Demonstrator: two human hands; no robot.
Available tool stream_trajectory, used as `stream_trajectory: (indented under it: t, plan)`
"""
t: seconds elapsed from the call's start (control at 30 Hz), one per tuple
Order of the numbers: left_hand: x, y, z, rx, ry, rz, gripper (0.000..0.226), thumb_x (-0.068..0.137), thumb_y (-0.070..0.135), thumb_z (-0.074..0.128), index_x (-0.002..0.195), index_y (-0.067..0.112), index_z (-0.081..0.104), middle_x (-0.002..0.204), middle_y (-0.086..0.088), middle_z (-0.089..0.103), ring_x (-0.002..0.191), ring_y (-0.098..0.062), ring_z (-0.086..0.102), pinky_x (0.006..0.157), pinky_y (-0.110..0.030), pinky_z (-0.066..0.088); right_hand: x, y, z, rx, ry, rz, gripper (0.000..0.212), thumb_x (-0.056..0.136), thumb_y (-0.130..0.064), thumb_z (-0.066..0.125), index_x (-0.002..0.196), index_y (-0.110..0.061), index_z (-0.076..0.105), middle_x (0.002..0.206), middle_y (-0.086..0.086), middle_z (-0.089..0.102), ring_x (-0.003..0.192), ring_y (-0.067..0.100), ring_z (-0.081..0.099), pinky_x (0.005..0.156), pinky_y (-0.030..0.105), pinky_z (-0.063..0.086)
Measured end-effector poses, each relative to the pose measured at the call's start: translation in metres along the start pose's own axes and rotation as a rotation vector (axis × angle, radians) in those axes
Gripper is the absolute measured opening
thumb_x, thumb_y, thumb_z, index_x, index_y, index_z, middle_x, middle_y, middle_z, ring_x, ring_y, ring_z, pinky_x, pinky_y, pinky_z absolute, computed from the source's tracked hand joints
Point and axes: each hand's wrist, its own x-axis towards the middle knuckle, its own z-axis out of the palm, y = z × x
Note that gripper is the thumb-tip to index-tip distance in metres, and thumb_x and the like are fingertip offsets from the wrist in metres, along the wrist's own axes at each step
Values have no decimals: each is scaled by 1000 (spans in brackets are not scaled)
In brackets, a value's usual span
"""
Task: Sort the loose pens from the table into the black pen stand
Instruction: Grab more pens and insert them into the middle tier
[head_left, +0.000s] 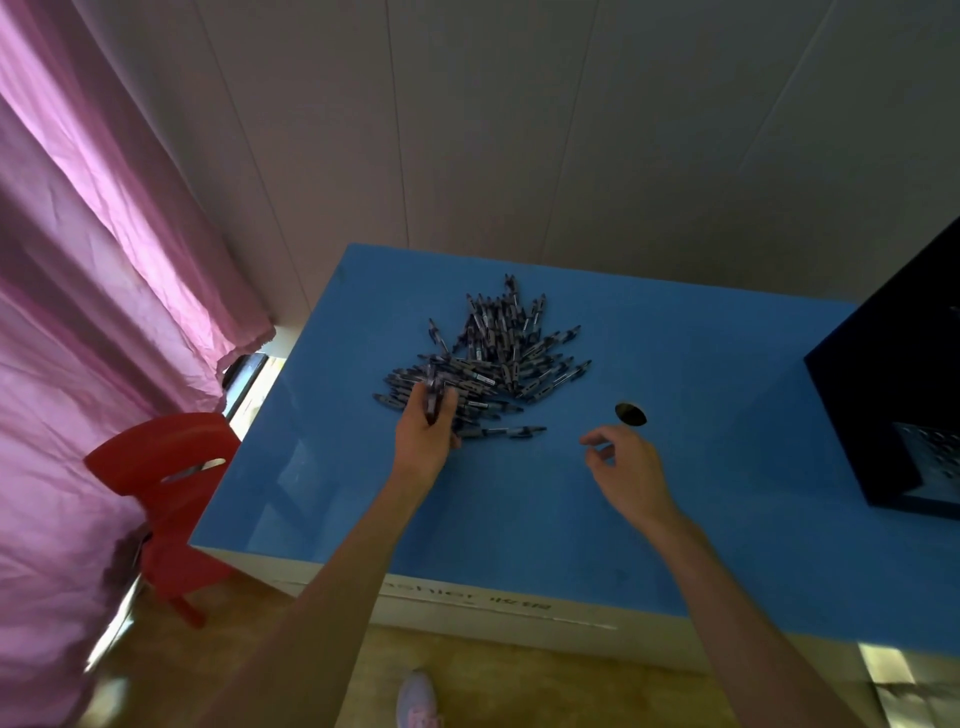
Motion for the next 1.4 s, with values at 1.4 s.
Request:
stream_trajectory:
  t: [1.4]
  plan:
    - [11, -15, -26, 72, 109, 77, 27, 91, 37, 71, 113, 24, 60, 91, 10, 63, 82, 0, 57, 83, -23, 48, 20, -53, 46, -33, -18, -125, 16, 98, -16, 59, 112, -20, 66, 117, -5, 62, 95, 10, 60, 87, 28, 51]
